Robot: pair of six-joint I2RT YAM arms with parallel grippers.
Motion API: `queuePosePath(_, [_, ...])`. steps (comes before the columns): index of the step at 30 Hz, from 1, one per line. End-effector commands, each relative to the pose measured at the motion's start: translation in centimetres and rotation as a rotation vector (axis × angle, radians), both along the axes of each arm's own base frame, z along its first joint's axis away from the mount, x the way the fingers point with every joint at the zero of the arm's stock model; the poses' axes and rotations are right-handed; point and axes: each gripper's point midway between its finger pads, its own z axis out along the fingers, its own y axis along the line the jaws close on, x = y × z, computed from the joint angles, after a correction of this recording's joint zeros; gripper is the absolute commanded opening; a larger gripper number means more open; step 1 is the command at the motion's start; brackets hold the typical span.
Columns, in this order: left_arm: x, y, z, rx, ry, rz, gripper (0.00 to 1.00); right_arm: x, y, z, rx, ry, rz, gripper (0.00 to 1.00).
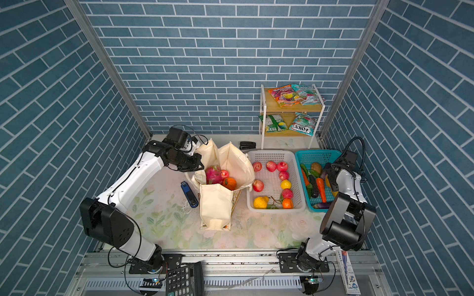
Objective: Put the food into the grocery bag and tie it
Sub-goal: 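Lower the right gripper onto the yellow potato and grasp it, then lift the yellow potato and carry it over the bag with the right gripper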
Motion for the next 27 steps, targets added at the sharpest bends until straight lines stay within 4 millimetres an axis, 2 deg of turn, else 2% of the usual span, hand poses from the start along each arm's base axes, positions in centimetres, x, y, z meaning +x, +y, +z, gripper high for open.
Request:
queuePosePath(1, [-0.9,-0.6,-1.2,0.002,0.052,-0.034,0.05,-1.5,0.5,2.1,-0.012,-0.008,0.003,0.61])
queuePosePath(5, [-1.0,-0.6,-1.1,0.003,0.050,-0.047,0.05,-1.7,2.0,4.4,0.000,-0.083,0.059,0.61])
queuePosePath(10, [-1.3,-0.6,-1.0,0.002,0.052,-0.054,0.05,-1.1,5.1,7.3,-0.044,-0.152,0.239,0.61])
queuePosePath(19, [-1.2,-0.7,-1.3,-0.006,0.054,-0.058,0.05,1.9,16.4,12.9,-0.168,-0.278,0.719,0.61])
queuePosePath(23, [-1.1,-0.7,-1.0,-0.006,0.045,-0.053,0.05,2.4,21.5,15.5,-0.204,-0.348,0.895,0.60])
queuePosePath(27, [-1.0,-0.6,-0.5,-0.002,0.032,-0.046,0.05,2.1,27.2,17.4,-0.225,-0.409,1.059,0.60])
